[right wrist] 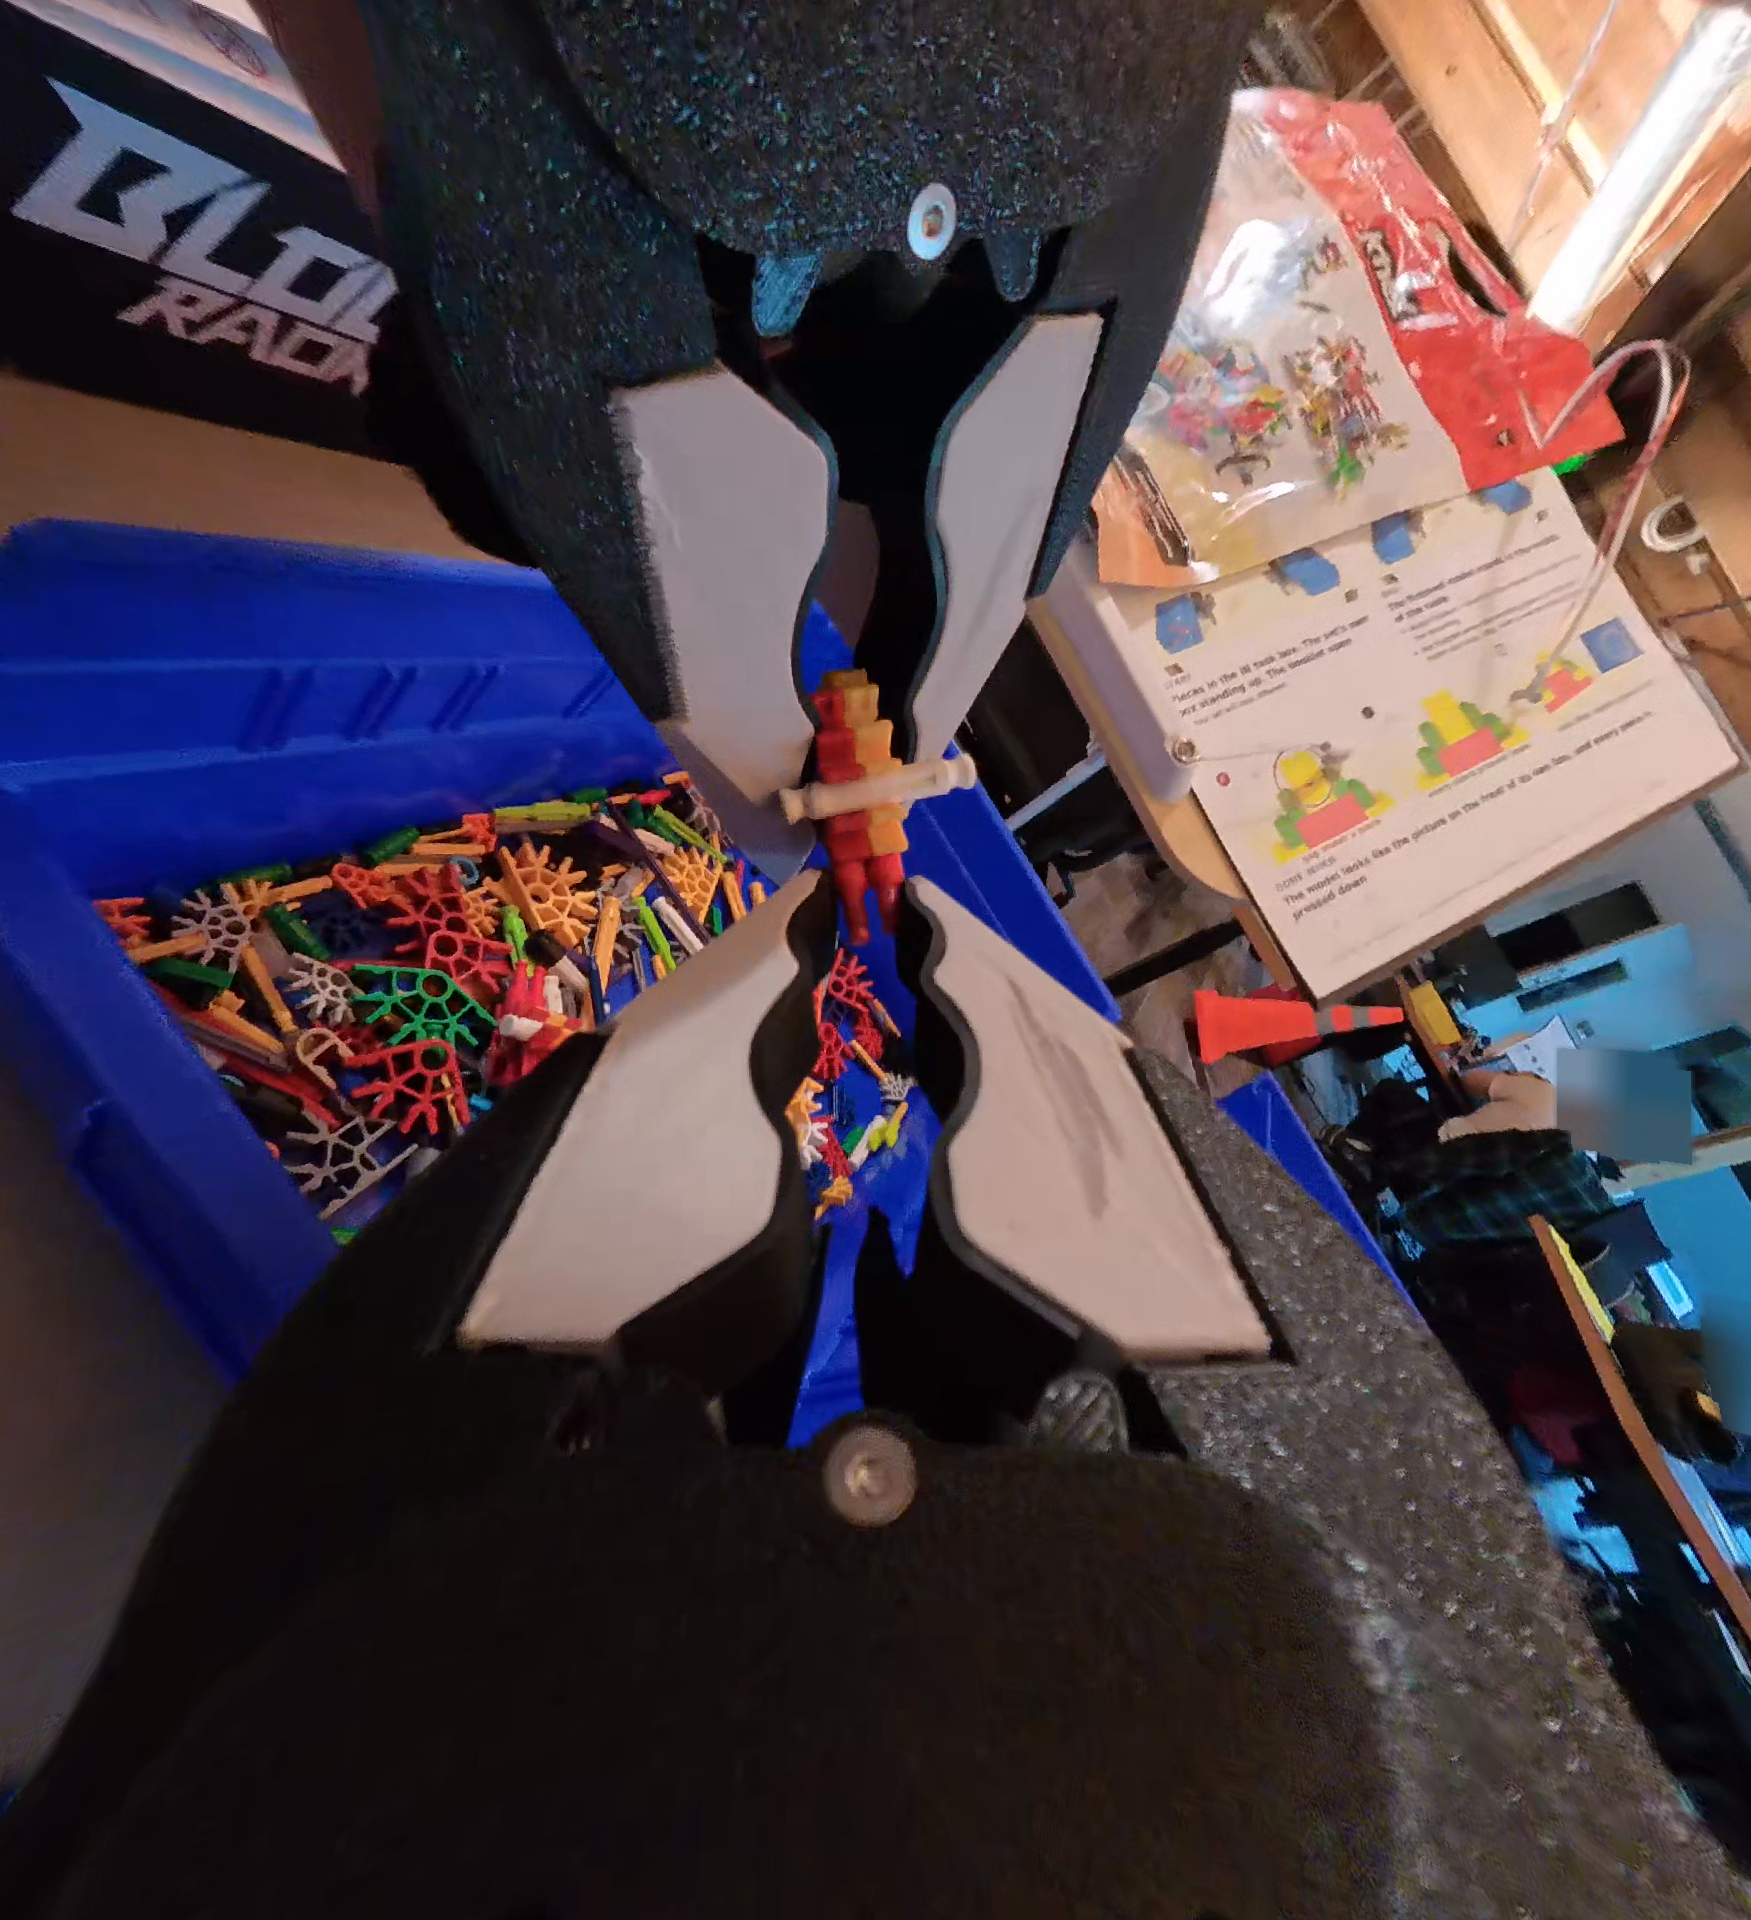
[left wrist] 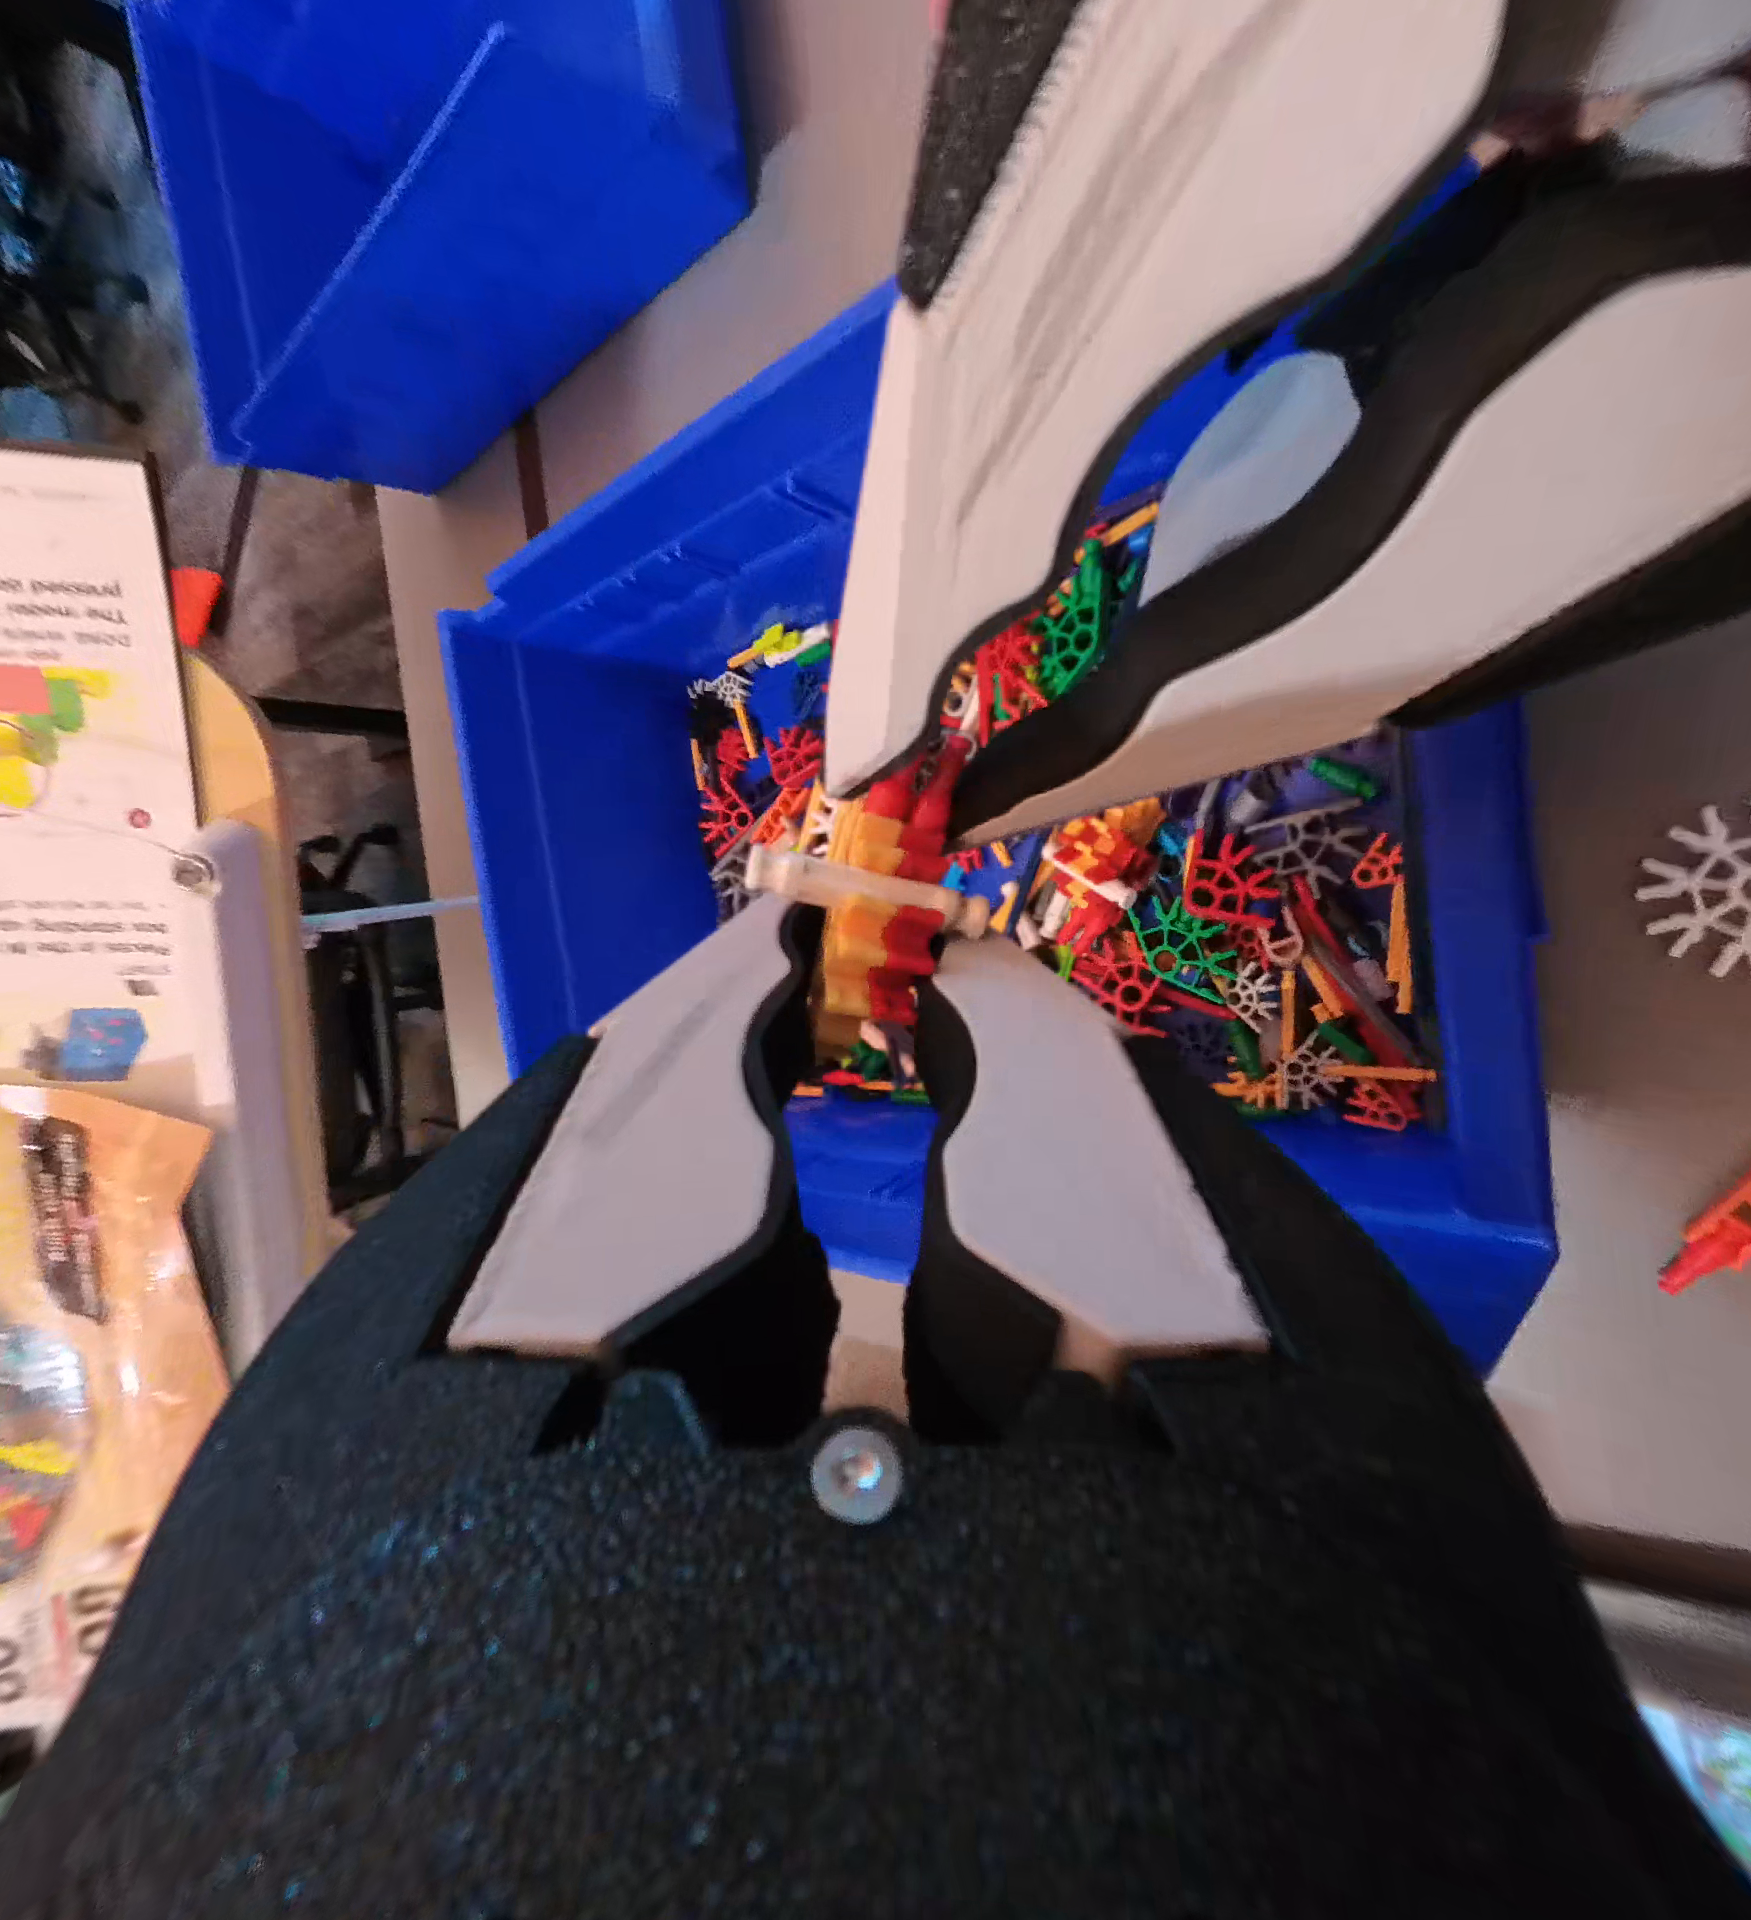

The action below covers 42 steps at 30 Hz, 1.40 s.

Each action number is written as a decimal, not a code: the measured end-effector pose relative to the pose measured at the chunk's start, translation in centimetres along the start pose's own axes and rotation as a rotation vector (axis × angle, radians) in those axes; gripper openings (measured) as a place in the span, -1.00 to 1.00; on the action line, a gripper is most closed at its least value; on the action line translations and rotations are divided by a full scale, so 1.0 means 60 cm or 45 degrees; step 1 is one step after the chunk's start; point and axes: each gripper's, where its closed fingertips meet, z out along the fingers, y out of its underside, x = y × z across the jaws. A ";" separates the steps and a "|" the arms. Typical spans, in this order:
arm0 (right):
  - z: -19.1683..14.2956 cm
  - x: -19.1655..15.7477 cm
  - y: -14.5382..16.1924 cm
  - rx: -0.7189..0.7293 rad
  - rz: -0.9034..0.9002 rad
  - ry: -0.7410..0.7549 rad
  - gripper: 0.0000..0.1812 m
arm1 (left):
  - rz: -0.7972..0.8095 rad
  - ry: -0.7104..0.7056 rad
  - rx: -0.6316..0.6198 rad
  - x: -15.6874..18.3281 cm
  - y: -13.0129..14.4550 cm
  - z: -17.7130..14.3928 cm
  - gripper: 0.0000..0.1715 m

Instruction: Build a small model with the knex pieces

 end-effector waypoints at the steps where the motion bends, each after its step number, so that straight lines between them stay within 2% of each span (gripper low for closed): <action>1: 0.003 0.000 0.004 -0.016 0.005 0.008 -0.93 | -0.043 0.016 0.007 0.001 0.001 0.005 -0.90; 15: 0.027 0.012 0.027 -0.161 0.037 0.101 -0.93 | -0.454 0.109 0.039 -0.003 0.000 0.035 -0.90; 16: 0.028 0.012 0.022 -0.151 0.030 0.113 -1.00 | -0.502 0.145 0.073 0.001 -0.008 0.035 -0.96; 17: 0.027 0.018 0.023 -0.163 0.036 0.142 -1.00 | -0.618 0.173 0.091 -0.002 -0.011 0.035 -0.94; 18: 0.029 0.021 0.024 -0.174 0.057 0.140 -1.00 | -0.631 0.172 0.104 -0.004 -0.012 0.037 -0.95; 20: 0.036 0.022 0.032 -0.188 0.072 0.135 -1.00 | -0.631 0.147 0.061 -0.009 -0.006 0.044 -0.94; 23: 0.043 0.013 0.041 -0.215 0.060 0.097 -1.00 | -0.625 0.205 0.035 -0.002 0.003 0.054 -0.93; 25: 0.044 0.009 0.044 -0.234 0.065 0.071 -1.00 | -0.565 0.152 0.003 -0.003 0.008 0.057 -0.93; 31: 0.033 0.008 0.042 -0.219 0.055 0.055 -1.00 | -0.501 0.052 -0.001 -0.001 0.005 0.051 -0.92; 42: 0.021 -0.002 0.042 -0.194 0.067 0.031 -1.00 | -0.482 0.024 0.005 0.012 0.003 0.047 -0.91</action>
